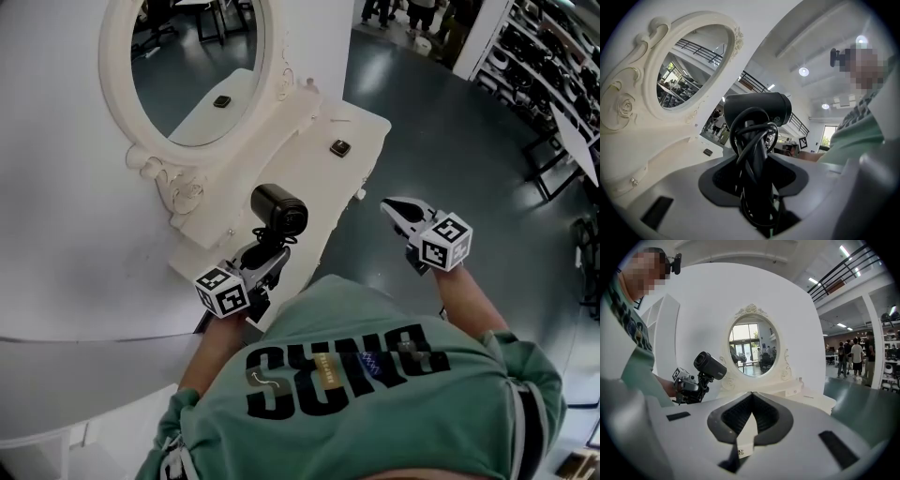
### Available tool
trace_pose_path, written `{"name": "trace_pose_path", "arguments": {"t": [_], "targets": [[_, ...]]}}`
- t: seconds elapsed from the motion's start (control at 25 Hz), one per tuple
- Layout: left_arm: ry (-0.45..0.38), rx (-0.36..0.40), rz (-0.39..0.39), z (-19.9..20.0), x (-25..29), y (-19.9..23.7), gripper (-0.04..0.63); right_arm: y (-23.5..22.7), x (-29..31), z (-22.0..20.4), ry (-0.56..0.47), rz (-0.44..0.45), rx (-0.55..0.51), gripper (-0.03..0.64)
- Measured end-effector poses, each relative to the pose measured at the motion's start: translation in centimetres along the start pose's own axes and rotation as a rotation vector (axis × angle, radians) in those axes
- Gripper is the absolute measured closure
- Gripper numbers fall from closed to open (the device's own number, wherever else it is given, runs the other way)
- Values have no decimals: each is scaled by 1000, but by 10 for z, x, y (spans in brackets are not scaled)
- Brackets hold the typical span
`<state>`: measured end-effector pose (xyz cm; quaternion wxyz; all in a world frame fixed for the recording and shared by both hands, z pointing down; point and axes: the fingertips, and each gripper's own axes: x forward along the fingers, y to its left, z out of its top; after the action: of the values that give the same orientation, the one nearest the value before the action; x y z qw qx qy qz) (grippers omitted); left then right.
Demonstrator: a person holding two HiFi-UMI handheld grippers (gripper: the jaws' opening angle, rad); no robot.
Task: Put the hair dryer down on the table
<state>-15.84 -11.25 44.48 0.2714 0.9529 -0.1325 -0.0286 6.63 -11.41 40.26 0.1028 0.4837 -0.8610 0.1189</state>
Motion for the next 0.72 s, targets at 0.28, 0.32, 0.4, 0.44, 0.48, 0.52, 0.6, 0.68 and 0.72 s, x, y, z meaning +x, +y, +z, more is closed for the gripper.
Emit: {"name": "trace_pose_path", "arguments": {"t": [0.28, 0.32, 0.4, 0.44, 0.48, 0.52, 0.6, 0.68, 0.72], "targets": [[0, -36, 44, 6, 20, 45, 408, -37, 49, 0, 51, 39, 20, 623], [3, -37, 54, 7, 26, 50, 408, -46, 53, -2, 57, 46, 23, 623], [9, -30, 76, 8, 40, 60, 408, -67, 59, -4, 63, 62, 27, 623], [10, -26, 91, 9, 48, 65, 408, -79, 61, -4, 63, 73, 29, 623], [10, -23, 110, 11, 56, 70, 408, -91, 63, -4, 63, 88, 31, 623], [8, -22, 133, 12, 64, 76, 409, -103, 66, -5, 63, 105, 34, 623], [-3, -33, 186, 15, 83, 87, 408, -129, 73, -7, 68, 141, 40, 623], [-18, -67, 226, 17, 105, 96, 408, -156, 78, -6, 81, 168, 40, 623], [-25, -87, 236, 18, 116, 98, 408, -167, 81, -4, 87, 181, 35, 623]]}}
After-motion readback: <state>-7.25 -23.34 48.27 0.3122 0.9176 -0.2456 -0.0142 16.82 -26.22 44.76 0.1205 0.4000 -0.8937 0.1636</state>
